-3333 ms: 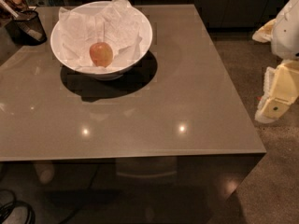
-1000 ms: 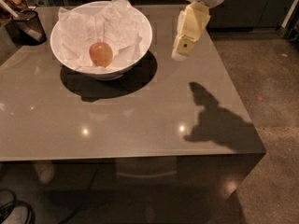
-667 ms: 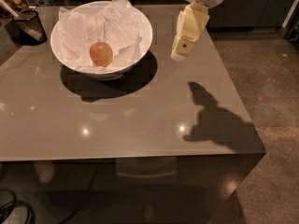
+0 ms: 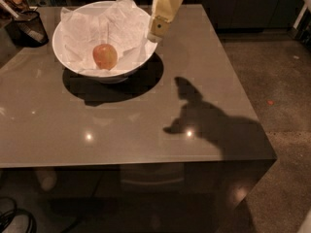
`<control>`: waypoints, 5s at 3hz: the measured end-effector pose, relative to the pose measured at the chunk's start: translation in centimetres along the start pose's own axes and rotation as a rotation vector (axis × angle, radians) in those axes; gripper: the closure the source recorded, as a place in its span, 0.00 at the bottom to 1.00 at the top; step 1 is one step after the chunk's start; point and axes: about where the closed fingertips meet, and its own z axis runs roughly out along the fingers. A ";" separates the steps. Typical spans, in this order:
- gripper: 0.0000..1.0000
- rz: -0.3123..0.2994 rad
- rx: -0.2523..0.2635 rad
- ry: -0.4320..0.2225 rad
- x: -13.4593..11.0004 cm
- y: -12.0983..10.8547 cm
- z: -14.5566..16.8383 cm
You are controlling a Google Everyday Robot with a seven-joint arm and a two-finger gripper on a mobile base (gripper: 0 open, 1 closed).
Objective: Pick apple from white bowl
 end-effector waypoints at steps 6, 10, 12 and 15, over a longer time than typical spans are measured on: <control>0.10 -0.025 -0.160 -0.097 -9.0 -4.9 11.8; 0.35 0.056 -0.286 -0.115 -8.4 -4.6 18.3; 0.36 0.077 -0.328 -0.109 -8.0 -4.3 20.6; 0.34 0.064 -0.376 -0.110 -9.0 -3.4 23.1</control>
Offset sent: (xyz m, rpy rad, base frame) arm 0.0859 0.0879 -0.0098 0.0755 0.0560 0.1126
